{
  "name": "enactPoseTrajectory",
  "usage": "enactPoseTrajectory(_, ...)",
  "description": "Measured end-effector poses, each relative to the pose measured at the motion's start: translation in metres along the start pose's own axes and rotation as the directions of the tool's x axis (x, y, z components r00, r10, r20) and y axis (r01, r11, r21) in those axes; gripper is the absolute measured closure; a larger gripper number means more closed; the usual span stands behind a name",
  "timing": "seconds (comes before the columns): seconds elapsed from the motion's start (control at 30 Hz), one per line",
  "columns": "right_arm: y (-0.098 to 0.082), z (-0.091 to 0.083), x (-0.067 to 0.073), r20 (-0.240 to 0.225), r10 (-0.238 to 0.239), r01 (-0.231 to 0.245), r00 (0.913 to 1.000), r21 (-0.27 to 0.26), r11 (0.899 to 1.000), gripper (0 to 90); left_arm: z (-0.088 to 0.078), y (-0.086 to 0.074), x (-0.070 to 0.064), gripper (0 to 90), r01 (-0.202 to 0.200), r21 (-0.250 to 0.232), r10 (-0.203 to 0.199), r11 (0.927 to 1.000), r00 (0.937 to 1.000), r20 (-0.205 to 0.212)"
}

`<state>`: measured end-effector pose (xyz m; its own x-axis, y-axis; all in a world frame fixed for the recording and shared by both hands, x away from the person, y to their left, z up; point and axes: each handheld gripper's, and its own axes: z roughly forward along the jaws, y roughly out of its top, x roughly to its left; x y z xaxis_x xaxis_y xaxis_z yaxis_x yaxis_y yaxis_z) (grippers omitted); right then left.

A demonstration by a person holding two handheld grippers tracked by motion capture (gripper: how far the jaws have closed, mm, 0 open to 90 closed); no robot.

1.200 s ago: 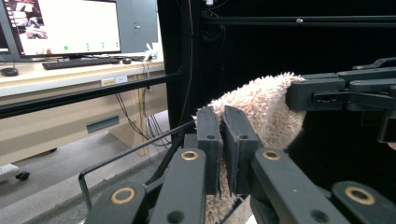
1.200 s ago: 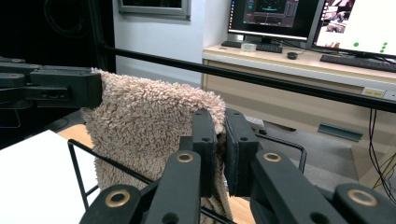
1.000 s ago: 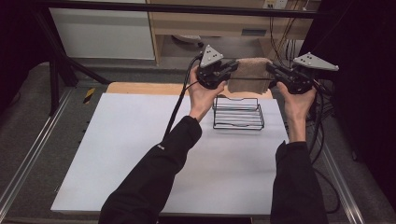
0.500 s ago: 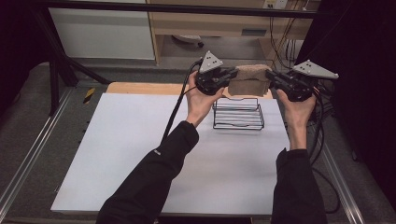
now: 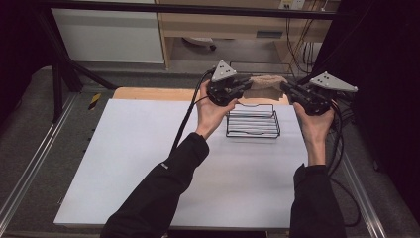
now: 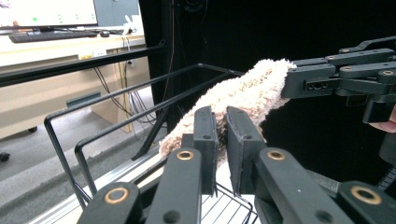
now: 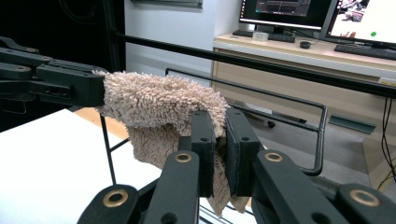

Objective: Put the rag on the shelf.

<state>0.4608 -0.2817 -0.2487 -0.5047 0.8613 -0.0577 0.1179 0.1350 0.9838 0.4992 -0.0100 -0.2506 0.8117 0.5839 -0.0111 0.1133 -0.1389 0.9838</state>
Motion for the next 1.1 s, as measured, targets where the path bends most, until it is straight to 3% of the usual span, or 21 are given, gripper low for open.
enactPoseTrajectory(0.2, -0.004, 0.000, 0.000, -0.003, -0.009, 0.009, 1.0000, -0.003, 1.000, 83.4, -0.004, 0.004, 0.002, 75.0, 0.016, 0.003, -0.016, 0.9999, 0.9999, 0.004)
enactPoseTrajectory(0.4, -0.004, -0.001, 0.000, -0.008, -0.023, 0.023, 0.9997, -0.005, 1.000, 83.4, -0.012, 0.022, 0.011, 67.1, 0.053, -0.014, -0.054, 0.9985, 0.9985, -0.008)
enactPoseTrajectory(0.5, -0.005, -0.001, 0.000, -0.010, -0.025, 0.024, 0.9997, -0.007, 1.000, 83.4, -0.011, 0.033, 0.015, 67.2, 0.083, -0.010, -0.083, 0.9965, 0.9965, -0.015)
enactPoseTrajectory(0.7, -0.007, -0.002, -0.001, -0.019, -0.030, 0.030, 0.9994, -0.007, 1.000, 83.3, 0.002, 0.033, 0.021, 79.1, 0.120, 0.072, -0.119, 0.9902, 0.9928, -0.010)
enactPoseTrajectory(0.8, -0.007, -0.002, -0.001, -0.027, -0.034, 0.034, 0.9990, 0.001, 0.999, 83.1, 0.006, 0.028, 0.020, 84.8, 0.111, 0.105, -0.113, 0.9883, 0.9936, 0.012)
enactPoseTrajectory(0.9, -0.008, -0.003, -0.002, -0.032, -0.031, 0.031, 0.9990, 0.008, 0.999, 82.8, 0.007, 0.025, 0.018, 89.3, 0.103, 0.104, -0.107, 0.9892, 0.9937, 0.035)
enactPoseTrajectory(1.1, -0.008, -0.003, -0.001, -0.032, -0.028, 0.029, 0.9991, 0.015, 0.999, 81.5, 0.004, 0.021, 0.009, 89.7, 0.045, 0.122, -0.051, 0.9915, 0.9976, 0.047)
